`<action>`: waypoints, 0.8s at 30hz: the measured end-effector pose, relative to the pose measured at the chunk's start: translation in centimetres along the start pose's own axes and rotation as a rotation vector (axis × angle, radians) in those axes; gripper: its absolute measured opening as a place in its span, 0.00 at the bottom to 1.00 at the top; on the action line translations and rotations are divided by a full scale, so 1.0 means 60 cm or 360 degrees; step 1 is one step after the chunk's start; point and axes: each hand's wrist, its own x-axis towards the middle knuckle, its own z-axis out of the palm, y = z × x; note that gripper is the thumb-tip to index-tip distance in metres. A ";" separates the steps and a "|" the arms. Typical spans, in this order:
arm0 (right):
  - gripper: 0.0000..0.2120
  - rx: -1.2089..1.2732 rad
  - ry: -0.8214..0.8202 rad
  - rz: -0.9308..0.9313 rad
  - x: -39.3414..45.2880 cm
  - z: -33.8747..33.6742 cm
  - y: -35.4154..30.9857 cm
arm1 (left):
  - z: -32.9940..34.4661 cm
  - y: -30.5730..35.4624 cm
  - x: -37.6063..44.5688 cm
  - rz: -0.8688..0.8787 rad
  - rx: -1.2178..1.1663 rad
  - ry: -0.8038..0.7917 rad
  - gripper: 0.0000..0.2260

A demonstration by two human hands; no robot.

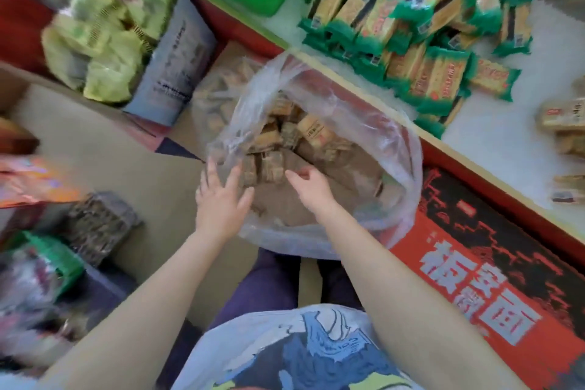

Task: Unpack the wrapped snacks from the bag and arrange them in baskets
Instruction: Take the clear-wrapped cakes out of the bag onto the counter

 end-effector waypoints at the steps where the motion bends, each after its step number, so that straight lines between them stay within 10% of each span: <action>1: 0.28 -0.0008 0.0016 0.0036 0.008 0.023 -0.010 | -0.002 -0.014 0.005 0.0020 -0.0086 -0.0044 0.29; 10: 0.20 0.0093 0.0312 0.0259 0.105 0.123 -0.021 | -0.001 -0.071 0.051 0.0140 -0.0459 -0.0178 0.30; 19: 0.35 0.0380 0.0051 0.0367 0.065 0.083 -0.018 | -0.021 -0.065 0.048 0.0091 -0.0245 -0.0298 0.29; 24: 0.15 0.0363 -0.0074 0.0039 -0.030 -0.037 -0.053 | -0.089 0.019 0.017 0.0226 -0.0190 0.0050 0.27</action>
